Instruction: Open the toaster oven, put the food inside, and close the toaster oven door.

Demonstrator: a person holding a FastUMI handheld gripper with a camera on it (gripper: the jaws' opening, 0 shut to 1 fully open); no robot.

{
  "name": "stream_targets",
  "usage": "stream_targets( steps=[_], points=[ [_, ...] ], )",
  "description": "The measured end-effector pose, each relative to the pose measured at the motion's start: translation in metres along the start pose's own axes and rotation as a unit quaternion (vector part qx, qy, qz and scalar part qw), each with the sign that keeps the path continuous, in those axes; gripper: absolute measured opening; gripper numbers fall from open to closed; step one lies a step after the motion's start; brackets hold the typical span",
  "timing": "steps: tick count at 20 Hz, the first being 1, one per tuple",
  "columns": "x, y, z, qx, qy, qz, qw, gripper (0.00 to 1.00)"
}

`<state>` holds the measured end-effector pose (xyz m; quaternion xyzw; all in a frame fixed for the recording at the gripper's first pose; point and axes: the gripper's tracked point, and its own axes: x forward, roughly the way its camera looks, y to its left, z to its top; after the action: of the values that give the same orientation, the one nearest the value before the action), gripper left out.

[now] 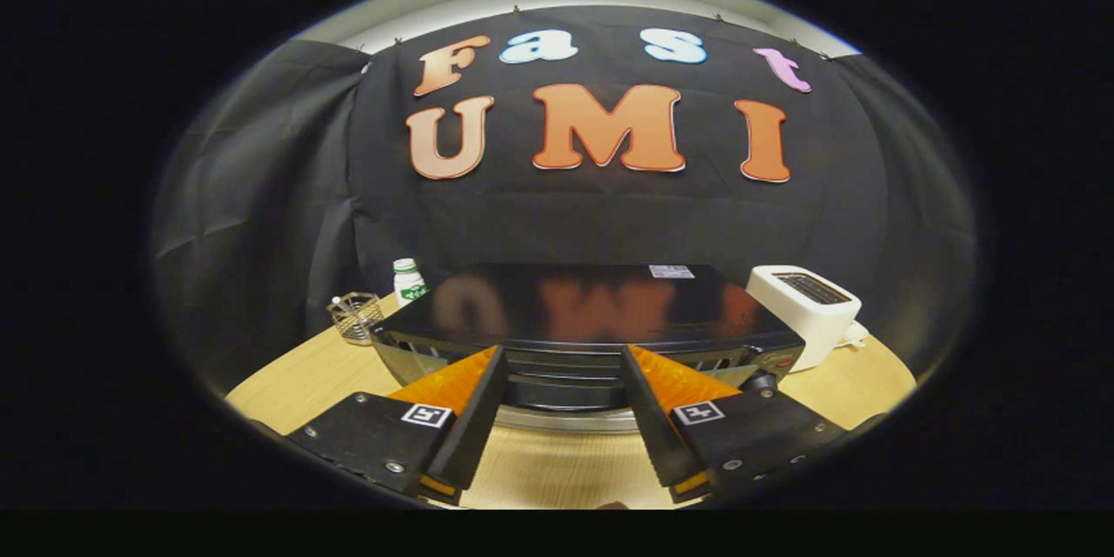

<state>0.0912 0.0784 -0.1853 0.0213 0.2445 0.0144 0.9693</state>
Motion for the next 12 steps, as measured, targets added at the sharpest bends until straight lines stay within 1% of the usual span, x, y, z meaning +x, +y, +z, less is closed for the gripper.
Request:
stream_targets(
  steps=[7,9,12],
  points=[
    [-0.047,0.008,-0.037,-0.025,0.036,0.027,0.999,0.77],
    [-0.057,0.011,-0.050,-0.019,0.048,0.034,0.998,0.77],
    [-0.067,0.024,-0.071,0.009,0.076,0.069,0.995,0.77]
  ],
)
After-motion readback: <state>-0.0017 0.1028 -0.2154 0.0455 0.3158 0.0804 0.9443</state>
